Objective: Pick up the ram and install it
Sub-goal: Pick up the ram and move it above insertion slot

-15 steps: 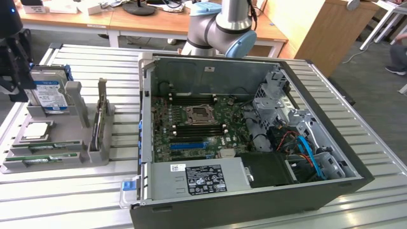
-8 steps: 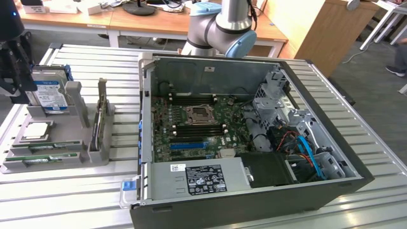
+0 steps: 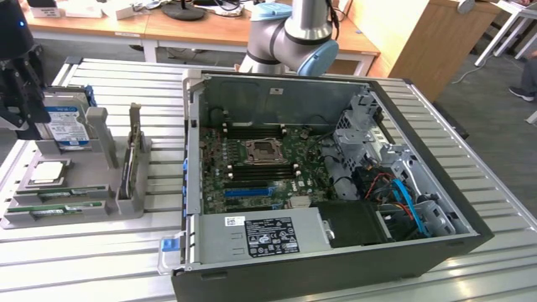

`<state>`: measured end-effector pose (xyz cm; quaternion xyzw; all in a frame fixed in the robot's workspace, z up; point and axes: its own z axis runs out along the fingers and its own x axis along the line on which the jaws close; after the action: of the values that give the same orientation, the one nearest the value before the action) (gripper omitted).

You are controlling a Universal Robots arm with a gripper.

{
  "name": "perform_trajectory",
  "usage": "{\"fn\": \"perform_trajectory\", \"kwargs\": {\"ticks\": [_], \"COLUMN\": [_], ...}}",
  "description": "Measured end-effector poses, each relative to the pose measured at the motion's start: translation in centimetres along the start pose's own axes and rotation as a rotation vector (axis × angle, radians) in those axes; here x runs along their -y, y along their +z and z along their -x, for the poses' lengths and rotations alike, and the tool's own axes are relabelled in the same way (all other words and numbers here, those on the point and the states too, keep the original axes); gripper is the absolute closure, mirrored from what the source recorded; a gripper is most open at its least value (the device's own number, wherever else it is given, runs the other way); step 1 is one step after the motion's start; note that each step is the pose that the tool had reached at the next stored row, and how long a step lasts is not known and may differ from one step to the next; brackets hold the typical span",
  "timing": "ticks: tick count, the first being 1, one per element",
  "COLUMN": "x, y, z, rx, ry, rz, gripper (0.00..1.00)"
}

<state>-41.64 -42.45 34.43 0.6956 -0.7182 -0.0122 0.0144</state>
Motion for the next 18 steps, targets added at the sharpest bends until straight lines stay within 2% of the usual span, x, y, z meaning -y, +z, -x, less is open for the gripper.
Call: {"fn": "perform_trajectory", "kwargs": {"ticks": [18], "x": [0.04], "y": [1.13], "z": [0.1], "rx": [0.0], "ry": [-0.001], "rz": [-0.0002], "gripper": [0.59]}}
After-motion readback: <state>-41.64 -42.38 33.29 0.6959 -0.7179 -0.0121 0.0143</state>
